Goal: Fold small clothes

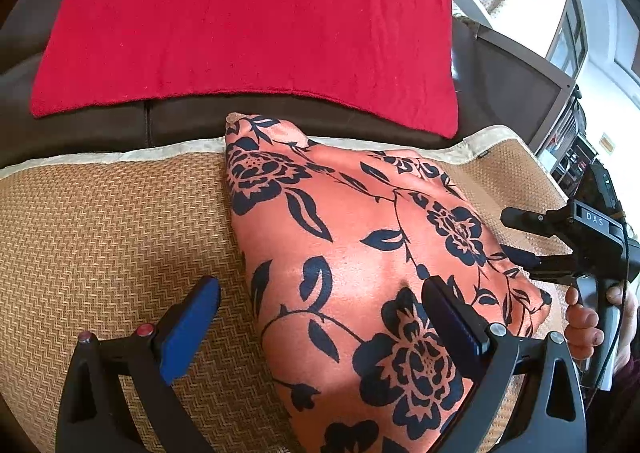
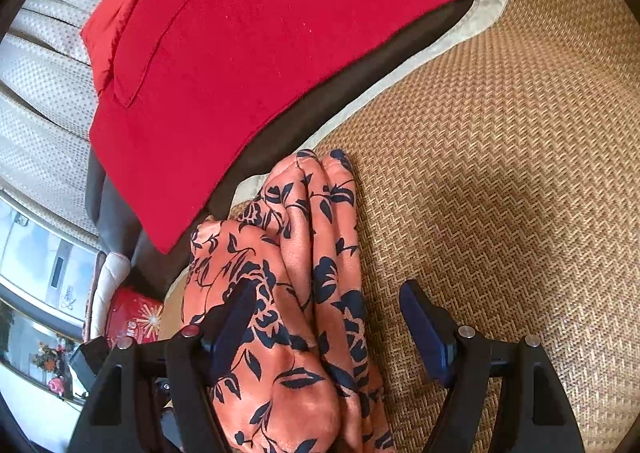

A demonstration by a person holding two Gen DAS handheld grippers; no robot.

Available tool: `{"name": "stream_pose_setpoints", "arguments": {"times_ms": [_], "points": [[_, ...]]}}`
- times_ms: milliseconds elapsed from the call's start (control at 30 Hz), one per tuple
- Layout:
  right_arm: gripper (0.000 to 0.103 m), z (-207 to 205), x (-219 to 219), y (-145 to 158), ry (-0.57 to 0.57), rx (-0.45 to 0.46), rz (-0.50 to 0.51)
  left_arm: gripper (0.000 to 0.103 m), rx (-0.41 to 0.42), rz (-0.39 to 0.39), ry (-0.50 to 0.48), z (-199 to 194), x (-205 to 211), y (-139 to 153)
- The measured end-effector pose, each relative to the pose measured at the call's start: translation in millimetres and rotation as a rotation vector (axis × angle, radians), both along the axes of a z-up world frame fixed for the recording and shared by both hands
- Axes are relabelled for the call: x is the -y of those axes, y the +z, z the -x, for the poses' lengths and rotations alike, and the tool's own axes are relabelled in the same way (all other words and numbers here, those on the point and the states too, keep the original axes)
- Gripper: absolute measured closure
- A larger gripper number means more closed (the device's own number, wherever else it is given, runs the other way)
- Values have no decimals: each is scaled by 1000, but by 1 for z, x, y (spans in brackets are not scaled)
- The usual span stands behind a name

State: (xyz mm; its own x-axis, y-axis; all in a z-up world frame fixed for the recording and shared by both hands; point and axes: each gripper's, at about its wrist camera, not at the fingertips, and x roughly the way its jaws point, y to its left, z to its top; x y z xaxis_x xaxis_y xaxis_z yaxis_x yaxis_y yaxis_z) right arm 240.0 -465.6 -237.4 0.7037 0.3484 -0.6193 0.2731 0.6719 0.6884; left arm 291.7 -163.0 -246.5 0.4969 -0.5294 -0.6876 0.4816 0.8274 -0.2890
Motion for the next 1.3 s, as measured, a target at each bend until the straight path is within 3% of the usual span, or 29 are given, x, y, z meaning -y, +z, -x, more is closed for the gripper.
{"name": "stream_pose_setpoints", "arguments": {"times_ms": [567, 900, 1000, 1100, 1300], "points": [[25, -10, 4, -22, 38, -30, -76, 2, -8, -9, -32, 2, 8, -1], [26, -20, -5, -33, 102, 4, -175, 2, -121, 46, -74, -7, 9, -11], [26, -28, -20, -31, 152, 3, -151, 2, -186, 91, -90, -14, 4, -16], [26, -34, -34, -28, 175, 2, -114, 3, -307, 124, -110, -23, 1, -33], [31, -40, -59, -22, 180, -1, -15, 4, -268, 108, -110, -19, 6, -30]]}}
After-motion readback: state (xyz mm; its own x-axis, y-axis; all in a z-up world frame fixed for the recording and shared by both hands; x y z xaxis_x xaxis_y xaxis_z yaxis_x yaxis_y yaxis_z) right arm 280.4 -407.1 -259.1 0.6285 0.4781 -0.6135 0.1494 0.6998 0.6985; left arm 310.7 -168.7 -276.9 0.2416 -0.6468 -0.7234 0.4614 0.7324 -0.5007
